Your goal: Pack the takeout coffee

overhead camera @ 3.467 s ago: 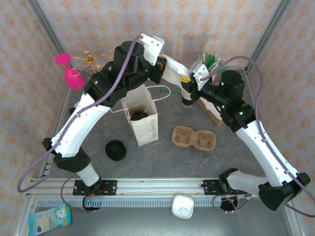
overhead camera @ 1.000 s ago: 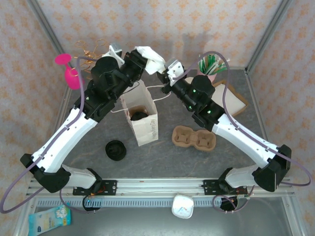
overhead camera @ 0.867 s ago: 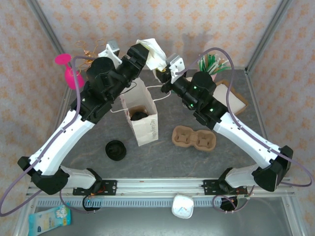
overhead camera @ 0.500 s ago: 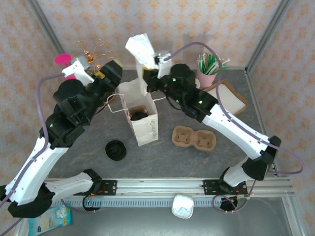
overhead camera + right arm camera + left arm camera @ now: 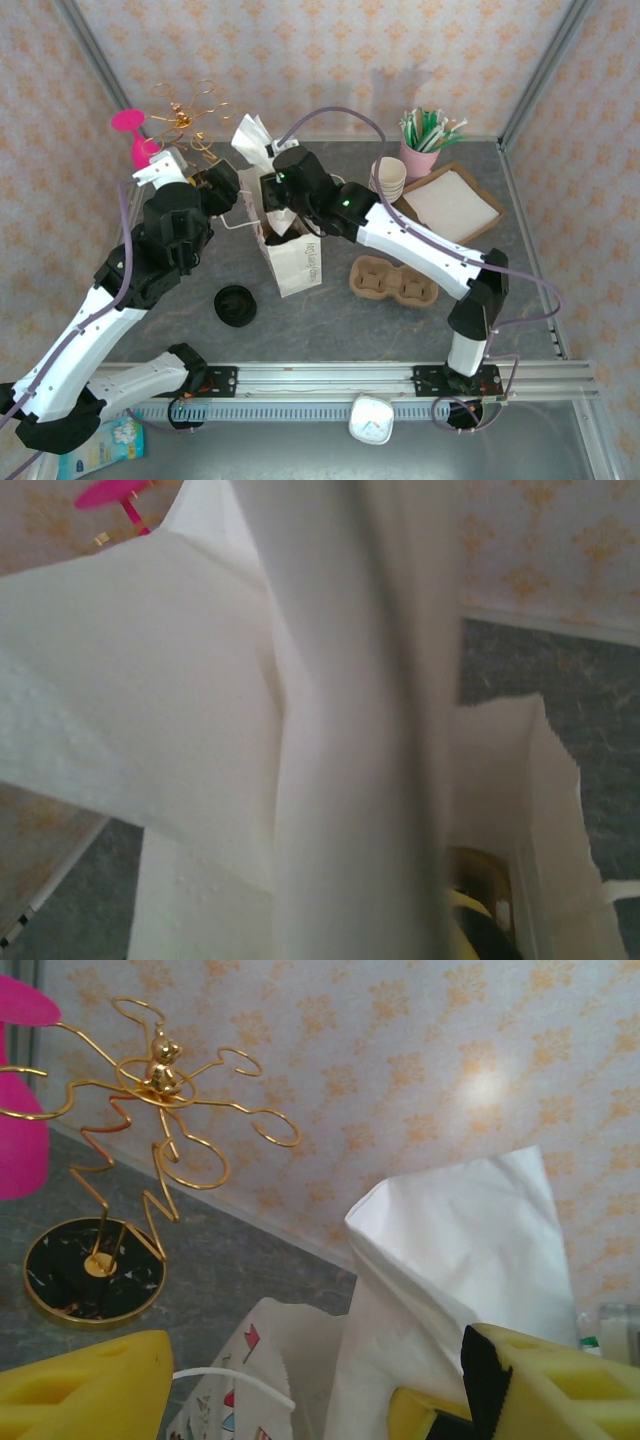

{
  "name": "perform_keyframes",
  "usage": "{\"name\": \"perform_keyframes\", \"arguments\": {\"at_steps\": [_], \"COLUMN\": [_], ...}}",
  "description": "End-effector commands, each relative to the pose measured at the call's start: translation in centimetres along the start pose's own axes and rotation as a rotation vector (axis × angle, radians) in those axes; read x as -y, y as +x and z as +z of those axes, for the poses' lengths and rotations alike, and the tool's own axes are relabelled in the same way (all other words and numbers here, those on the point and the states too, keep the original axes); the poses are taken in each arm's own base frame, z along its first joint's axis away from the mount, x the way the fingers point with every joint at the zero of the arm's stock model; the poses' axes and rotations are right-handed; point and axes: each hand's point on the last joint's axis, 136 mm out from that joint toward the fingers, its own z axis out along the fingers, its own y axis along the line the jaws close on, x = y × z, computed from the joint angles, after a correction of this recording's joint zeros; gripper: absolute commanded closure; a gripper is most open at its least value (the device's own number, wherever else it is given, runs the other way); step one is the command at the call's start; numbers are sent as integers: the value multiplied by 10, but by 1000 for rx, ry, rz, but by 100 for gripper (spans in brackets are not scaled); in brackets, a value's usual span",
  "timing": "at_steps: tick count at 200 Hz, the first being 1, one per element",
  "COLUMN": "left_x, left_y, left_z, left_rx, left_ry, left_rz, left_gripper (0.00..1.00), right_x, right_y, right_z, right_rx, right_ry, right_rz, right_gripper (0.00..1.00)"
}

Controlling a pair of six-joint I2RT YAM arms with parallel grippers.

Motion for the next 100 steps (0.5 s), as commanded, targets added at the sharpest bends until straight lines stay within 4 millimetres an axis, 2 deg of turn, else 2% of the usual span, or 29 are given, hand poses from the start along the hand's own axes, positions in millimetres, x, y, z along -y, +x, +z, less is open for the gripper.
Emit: {"name": "perform_keyframes", "arguments": {"at_steps": [1,15,29,51,76,100], "left_x": [-14,-15,-15,-18,-19,-20], "left_y": [-1,1,0,-1,-1,-2], "left_z": [0,2,3,4,5,6], "left_rx": [20,14,16,22,25,27], "left_ry": [-57,-66,-75,-85,-90,-97], "left_rz": [37,48,53,54,55,53], "left_gripper": [24,24,24,24,24,24], "right_x": [4,1,-5,-10,-3,18], "right_y": [6,2,-3,-18,-32,-34], "right_z": [-3,-8,-14,-28,-40,-30], "right_rx": [-38,-38,-29,-3,40,2], "right_ry": [29,12,-24,-43,-16,42], "right_rz": [12,13,13,9,19,43], "right_gripper": [77,67,50,40,36,36]}}
